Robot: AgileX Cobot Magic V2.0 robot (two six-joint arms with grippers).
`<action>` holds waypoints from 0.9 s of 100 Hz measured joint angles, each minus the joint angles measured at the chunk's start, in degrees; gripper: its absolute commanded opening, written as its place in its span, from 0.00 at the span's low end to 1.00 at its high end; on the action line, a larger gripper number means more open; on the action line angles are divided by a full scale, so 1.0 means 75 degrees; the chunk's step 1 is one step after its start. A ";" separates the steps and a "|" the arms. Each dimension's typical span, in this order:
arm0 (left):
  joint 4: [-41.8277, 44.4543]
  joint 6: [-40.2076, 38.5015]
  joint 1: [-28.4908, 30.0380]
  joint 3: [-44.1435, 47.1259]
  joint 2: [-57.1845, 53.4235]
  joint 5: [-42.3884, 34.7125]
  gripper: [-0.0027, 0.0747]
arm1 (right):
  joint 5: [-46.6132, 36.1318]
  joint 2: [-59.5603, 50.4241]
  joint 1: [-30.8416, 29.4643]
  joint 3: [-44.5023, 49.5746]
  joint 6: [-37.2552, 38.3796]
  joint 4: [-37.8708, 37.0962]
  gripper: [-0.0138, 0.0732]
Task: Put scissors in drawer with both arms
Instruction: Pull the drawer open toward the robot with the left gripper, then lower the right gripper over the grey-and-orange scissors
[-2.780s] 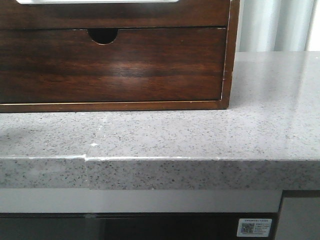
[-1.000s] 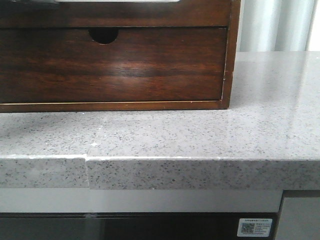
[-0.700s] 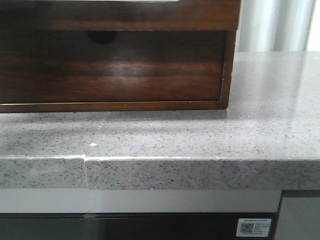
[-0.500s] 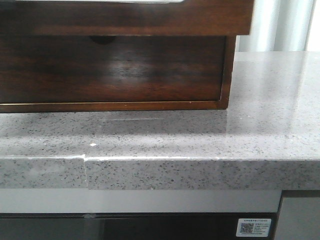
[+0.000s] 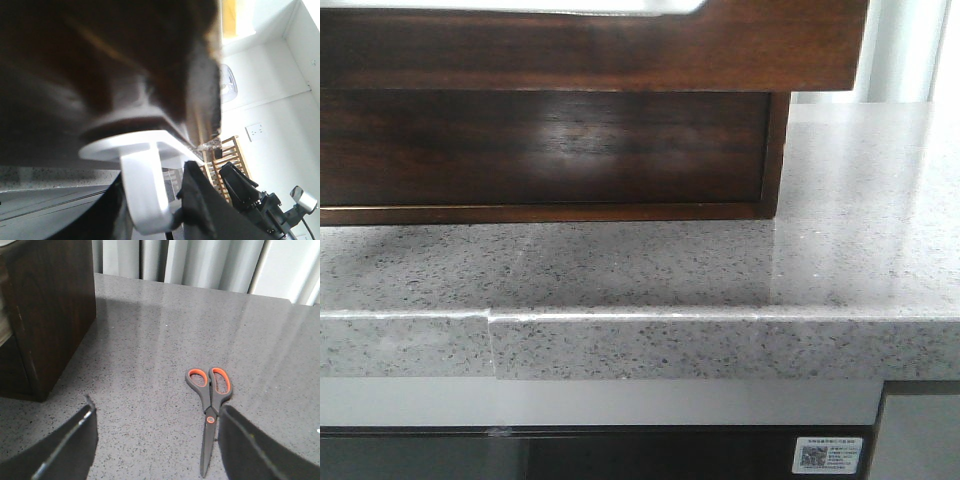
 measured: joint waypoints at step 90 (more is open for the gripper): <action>0.1596 0.0762 0.0000 -0.0131 -0.0468 0.0295 0.53 | 0.0000 0.0000 0.0000 0.0000 0.0000 0.0000 0.69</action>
